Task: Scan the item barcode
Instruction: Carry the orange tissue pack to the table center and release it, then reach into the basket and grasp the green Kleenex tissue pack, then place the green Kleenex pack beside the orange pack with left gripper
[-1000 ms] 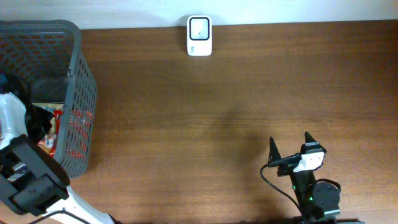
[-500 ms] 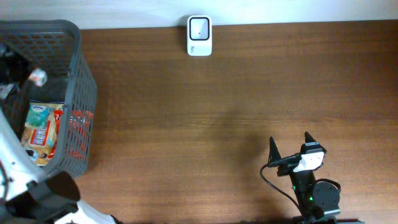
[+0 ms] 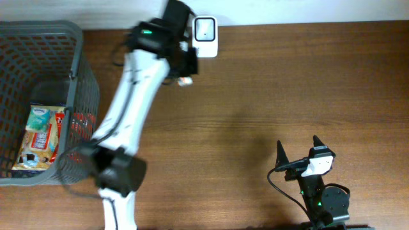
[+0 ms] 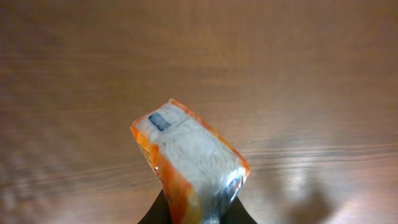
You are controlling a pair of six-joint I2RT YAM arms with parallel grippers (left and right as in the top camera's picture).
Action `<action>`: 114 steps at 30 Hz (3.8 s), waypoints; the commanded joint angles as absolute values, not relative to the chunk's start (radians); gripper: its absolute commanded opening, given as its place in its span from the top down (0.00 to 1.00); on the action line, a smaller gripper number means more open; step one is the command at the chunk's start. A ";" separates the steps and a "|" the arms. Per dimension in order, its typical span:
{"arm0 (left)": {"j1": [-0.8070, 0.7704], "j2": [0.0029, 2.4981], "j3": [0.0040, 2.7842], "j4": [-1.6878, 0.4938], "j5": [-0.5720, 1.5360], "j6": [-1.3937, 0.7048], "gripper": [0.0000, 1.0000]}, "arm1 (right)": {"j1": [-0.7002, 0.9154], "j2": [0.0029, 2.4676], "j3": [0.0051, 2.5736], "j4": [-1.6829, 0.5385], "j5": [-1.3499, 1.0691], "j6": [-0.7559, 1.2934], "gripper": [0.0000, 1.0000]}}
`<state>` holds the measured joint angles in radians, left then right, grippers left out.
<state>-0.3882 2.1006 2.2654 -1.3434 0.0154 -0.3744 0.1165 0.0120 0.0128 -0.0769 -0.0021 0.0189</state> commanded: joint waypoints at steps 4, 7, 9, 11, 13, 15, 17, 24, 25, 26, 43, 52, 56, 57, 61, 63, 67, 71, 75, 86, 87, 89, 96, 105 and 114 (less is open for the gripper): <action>-0.551 2.397 2.259 -1.272 -0.042 -0.424 0.97 | 0.111 0.006 0.006 -0.080 -0.004 0.020 0.02; -0.601 2.442 2.259 -1.232 -0.042 -0.459 0.58 | 0.111 0.006 0.006 -0.080 -0.004 0.019 0.02; -0.617 2.442 2.261 -1.226 -0.042 -0.459 0.18 | 0.111 0.006 0.006 -0.080 -0.004 0.020 0.02; -0.619 2.442 2.288 -1.258 -0.041 -0.458 0.18 | 0.111 0.006 0.006 -0.080 -0.004 0.019 0.02; -0.599 2.438 2.411 -1.361 -0.041 -0.455 0.18 | 0.111 0.006 0.006 -0.080 -0.004 0.020 0.02; -0.573 2.438 2.567 -1.467 -0.042 -0.453 0.18 | 0.111 0.006 0.006 -0.080 -0.004 0.019 0.02; -0.526 2.434 2.792 -1.588 -0.043 -0.400 0.14 | 0.111 0.006 0.006 -0.080 -0.004 0.019 0.02; -0.193 2.260 3.137 -1.688 -0.102 -0.237 0.00 | 0.111 0.006 0.006 -0.080 -0.004 0.019 0.02; -0.117 2.219 3.137 -1.688 -0.102 -0.237 0.01 | 0.111 0.006 0.006 -0.080 -0.004 0.020 0.02; -0.068 2.196 3.137 -1.688 -0.102 -0.237 0.01 | 0.111 0.006 0.006 -0.080 -0.004 0.019 0.02; 0.448 2.130 2.096 -1.341 -0.300 -0.236 0.25 | 0.111 0.006 0.006 -0.080 -0.004 0.019 0.02; 0.458 2.131 1.811 -1.061 -0.389 -0.237 0.24 | 0.111 0.006 0.006 -0.080 -0.004 0.019 0.02; 0.458 2.131 1.757 -1.026 -0.389 -0.237 0.30 | 0.111 0.006 0.006 -0.080 -0.004 0.020 0.02; 0.458 2.131 1.750 -1.016 -0.389 -0.237 0.32 | 0.111 0.006 0.006 -0.080 -0.004 0.020 0.02; 0.458 2.131 1.733 -0.977 -0.390 -0.237 0.53 | 0.111 0.006 0.006 -0.080 -0.004 0.019 0.02; 0.459 2.131 1.733 -0.977 -0.390 -0.237 0.73 | 0.111 0.006 0.006 -0.080 -0.004 0.020 0.02; 0.459 2.131 1.739 -0.975 -0.389 -0.237 1.00 | 0.111 0.006 0.006 -0.080 -0.004 0.020 0.02; 0.458 2.098 1.823 -1.042 -0.323 -0.237 1.00 | 0.111 0.006 0.006 -0.080 -0.004 0.020 0.02; 0.458 1.942 1.889 -1.081 -0.140 -0.237 1.00 | 0.111 0.006 0.006 -0.080 -0.004 0.019 0.02; 0.268 1.507 1.889 -1.042 0.569 -0.237 1.00 | 0.111 0.006 0.006 -0.080 -0.004 0.019 0.02; 0.190 1.513 1.883 -1.041 0.569 -0.237 1.00 | 0.111 0.006 0.006 -0.080 -0.004 0.019 0.02; 0.049 1.537 1.877 -1.041 0.540 -0.237 1.00 | 0.111 0.006 0.006 -0.080 -0.004 0.020 0.02; -0.405 1.778 1.876 -1.068 -0.024 -0.439 1.00 | 0.111 0.006 0.006 -0.080 -0.004 0.019 0.02; -0.525 2.171 1.876 -1.015 -0.102 -0.530 1.00 | 0.111 0.006 0.006 -0.080 -0.004 0.019 0.01; -0.544 2.276 1.876 -0.976 0.115 -0.617 0.88 | 0.111 0.006 0.006 -0.080 -0.004 0.019 0.02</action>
